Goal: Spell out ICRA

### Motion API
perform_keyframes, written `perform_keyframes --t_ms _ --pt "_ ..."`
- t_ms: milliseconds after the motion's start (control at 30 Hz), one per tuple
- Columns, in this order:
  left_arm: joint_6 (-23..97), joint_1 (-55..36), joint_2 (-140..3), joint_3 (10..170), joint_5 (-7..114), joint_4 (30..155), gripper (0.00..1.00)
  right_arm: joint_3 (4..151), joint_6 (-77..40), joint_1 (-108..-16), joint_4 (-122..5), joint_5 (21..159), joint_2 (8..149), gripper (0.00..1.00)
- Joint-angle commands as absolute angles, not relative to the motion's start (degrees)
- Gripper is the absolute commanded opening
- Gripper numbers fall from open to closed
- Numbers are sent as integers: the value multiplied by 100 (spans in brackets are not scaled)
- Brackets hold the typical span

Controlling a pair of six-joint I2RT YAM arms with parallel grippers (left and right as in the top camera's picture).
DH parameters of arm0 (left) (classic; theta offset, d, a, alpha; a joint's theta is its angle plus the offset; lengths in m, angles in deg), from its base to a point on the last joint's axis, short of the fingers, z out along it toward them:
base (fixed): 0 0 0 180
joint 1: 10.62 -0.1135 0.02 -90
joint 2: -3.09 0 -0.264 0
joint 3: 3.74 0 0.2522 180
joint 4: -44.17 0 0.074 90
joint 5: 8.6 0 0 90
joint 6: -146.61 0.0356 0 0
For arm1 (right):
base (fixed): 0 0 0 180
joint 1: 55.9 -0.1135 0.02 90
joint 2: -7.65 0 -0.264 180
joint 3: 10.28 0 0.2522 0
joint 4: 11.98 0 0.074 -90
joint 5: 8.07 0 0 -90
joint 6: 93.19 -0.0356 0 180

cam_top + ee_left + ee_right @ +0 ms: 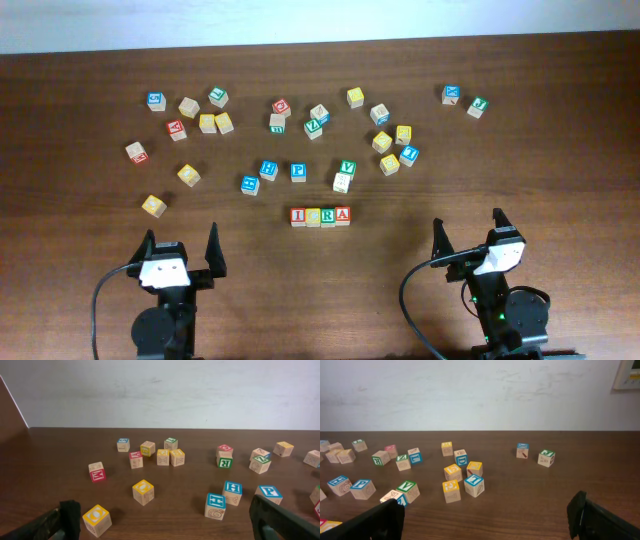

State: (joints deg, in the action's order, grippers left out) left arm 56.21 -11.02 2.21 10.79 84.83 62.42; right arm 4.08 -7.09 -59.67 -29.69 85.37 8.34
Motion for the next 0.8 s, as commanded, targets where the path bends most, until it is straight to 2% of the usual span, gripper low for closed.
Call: perform_keyframes --t_ms 0,767 --pt "5747 -1126 282 1055 8399 6273 99 380 -703 -5925 -3003 8487 784 98" --pt "5618 -1126 280 1055 8465 6253 99 380 -703 -5925 -3003 8487 784 98"
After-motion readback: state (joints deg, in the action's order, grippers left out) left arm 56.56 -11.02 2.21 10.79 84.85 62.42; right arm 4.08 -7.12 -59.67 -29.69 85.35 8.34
